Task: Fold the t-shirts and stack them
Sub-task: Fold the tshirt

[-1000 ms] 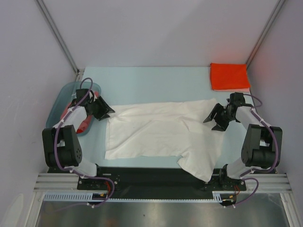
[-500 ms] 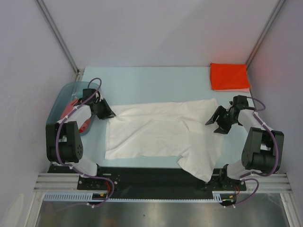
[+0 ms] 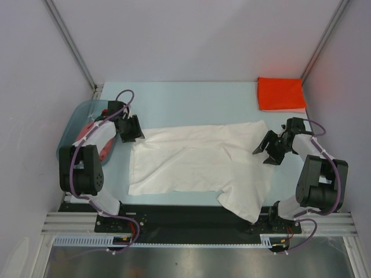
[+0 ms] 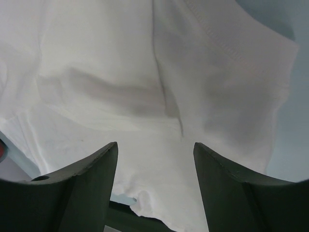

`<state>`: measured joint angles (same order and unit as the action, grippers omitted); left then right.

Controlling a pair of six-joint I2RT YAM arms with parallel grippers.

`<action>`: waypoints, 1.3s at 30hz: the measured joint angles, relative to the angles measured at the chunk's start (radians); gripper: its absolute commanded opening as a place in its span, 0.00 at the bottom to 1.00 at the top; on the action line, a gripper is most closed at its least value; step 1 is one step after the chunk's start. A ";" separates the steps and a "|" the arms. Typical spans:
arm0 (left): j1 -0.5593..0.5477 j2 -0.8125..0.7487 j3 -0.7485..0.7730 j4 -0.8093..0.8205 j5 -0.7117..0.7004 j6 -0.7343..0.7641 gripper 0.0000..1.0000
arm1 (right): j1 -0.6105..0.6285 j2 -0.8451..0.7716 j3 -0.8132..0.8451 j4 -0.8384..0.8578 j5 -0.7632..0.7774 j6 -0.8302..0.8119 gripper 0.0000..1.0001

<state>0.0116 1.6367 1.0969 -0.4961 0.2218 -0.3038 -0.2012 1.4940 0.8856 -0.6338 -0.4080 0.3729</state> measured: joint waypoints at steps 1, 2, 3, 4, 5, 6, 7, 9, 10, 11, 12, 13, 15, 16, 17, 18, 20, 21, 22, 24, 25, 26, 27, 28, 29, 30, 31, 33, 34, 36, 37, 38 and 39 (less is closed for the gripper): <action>-0.012 0.004 0.006 -0.011 -0.014 0.016 0.53 | -0.001 0.003 0.000 -0.001 0.001 -0.003 0.68; -0.026 0.005 0.007 -0.024 -0.026 0.029 0.53 | -0.002 0.006 0.000 0.000 0.001 -0.005 0.67; -0.039 0.005 0.007 -0.037 -0.038 0.040 0.52 | -0.002 0.011 0.000 0.003 0.000 -0.008 0.65; -0.053 0.005 0.007 -0.049 -0.046 0.050 0.50 | -0.002 0.018 0.000 0.007 -0.002 -0.008 0.61; -0.066 0.005 0.007 -0.061 -0.058 0.062 0.49 | -0.002 0.029 0.000 0.013 -0.005 -0.007 0.59; -0.076 0.005 0.009 -0.074 -0.068 0.071 0.46 | -0.002 0.040 0.000 0.019 -0.009 -0.007 0.58; -0.087 0.005 0.013 -0.089 -0.080 0.081 0.42 | -0.002 0.053 0.000 0.027 -0.013 -0.005 0.57; -0.103 0.005 0.022 -0.112 -0.105 0.099 0.33 | 0.002 0.078 0.000 0.043 -0.020 -0.003 0.54; -0.111 0.005 0.030 -0.124 -0.122 0.108 0.33 | 0.005 0.088 0.000 0.051 -0.020 -0.002 0.53; -0.117 0.005 0.034 -0.132 -0.137 0.120 0.34 | 0.008 0.098 0.000 0.058 -0.020 -0.001 0.53; -0.123 0.005 0.040 -0.141 -0.153 0.129 0.40 | 0.010 0.108 0.001 0.062 -0.019 0.000 0.53; -0.131 0.005 0.045 -0.150 -0.177 0.143 0.43 | 0.011 0.116 0.003 0.065 -0.019 0.000 0.52; -0.147 0.005 0.049 -0.160 -0.220 0.163 0.46 | 0.013 0.130 0.003 0.072 -0.019 0.000 0.50; -0.159 0.005 0.050 -0.167 -0.242 0.177 0.46 | 0.013 0.134 0.003 0.073 -0.019 -0.001 0.49; -0.171 0.005 0.050 -0.173 -0.270 0.189 0.46 | 0.013 0.136 0.003 0.075 -0.019 0.000 0.49; -0.183 0.007 0.051 -0.179 -0.286 0.202 0.46 | 0.013 0.138 0.003 0.077 -0.019 0.000 0.47; -0.206 0.014 0.056 -0.186 -0.320 0.224 0.45 | 0.014 0.138 0.005 0.080 -0.019 0.000 0.45; -0.216 0.021 0.058 -0.187 -0.336 0.235 0.45 | 0.015 0.138 0.005 0.082 -0.019 0.000 0.44; -0.225 0.028 0.060 -0.187 -0.352 0.244 0.45 | 0.015 0.138 0.005 0.084 -0.019 0.000 0.43; -0.239 0.046 0.063 -0.188 -0.381 0.259 0.45 | 0.015 0.138 0.005 0.086 -0.020 0.000 0.43; -0.242 0.055 0.064 -0.187 -0.392 0.266 0.45 | 0.016 0.138 0.005 0.086 -0.020 0.000 0.43; -0.246 0.063 0.066 -0.187 -0.406 0.276 0.46 | 0.016 0.138 0.005 0.087 -0.020 0.000 0.43; -0.247 0.071 0.067 -0.188 -0.417 0.282 0.48 | 0.016 0.138 0.005 0.086 -0.020 0.000 0.44; -0.247 0.079 0.068 -0.187 -0.432 0.288 0.48 | 0.016 0.138 0.005 0.087 -0.021 0.000 0.45; -0.247 0.085 0.069 -0.186 -0.446 0.294 0.49 | 0.017 0.138 0.005 0.087 -0.021 0.000 0.45; -0.247 0.089 0.069 -0.187 -0.461 0.299 0.49 | 0.017 0.138 0.005 0.087 -0.023 0.000 0.45; -0.247 0.090 0.069 -0.187 -0.474 0.305 0.50 | 0.017 0.138 0.005 0.087 -0.025 0.000 0.45; -0.247 0.090 0.069 -0.184 -0.491 0.312 0.50 | 0.017 0.140 0.005 0.090 -0.027 0.000 0.45; -0.247 0.090 0.069 -0.179 -0.501 0.315 0.50 | 0.017 0.142 0.005 0.092 -0.029 0.000 0.45; -0.247 0.094 0.070 -0.172 -0.515 0.323 0.48 | 0.018 0.153 0.005 0.097 -0.031 0.000 0.44; -0.247 0.099 0.072 -0.169 -0.517 0.328 0.47 | 0.019 0.160 0.005 0.098 -0.034 0.001 0.44; -0.247 0.105 0.075 -0.164 -0.516 0.332 0.44 | 0.021 0.165 0.006 0.099 -0.040 0.004 0.43; -0.247 0.111 0.076 -0.159 -0.515 0.332 0.42 | 0.021 0.167 0.007 0.100 -0.045 0.006 0.39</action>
<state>-0.2356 1.7481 1.1725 -0.6552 -0.2932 0.0280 -0.1806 1.6611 0.8928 -0.5339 -0.4530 0.3790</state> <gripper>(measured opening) 0.462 0.442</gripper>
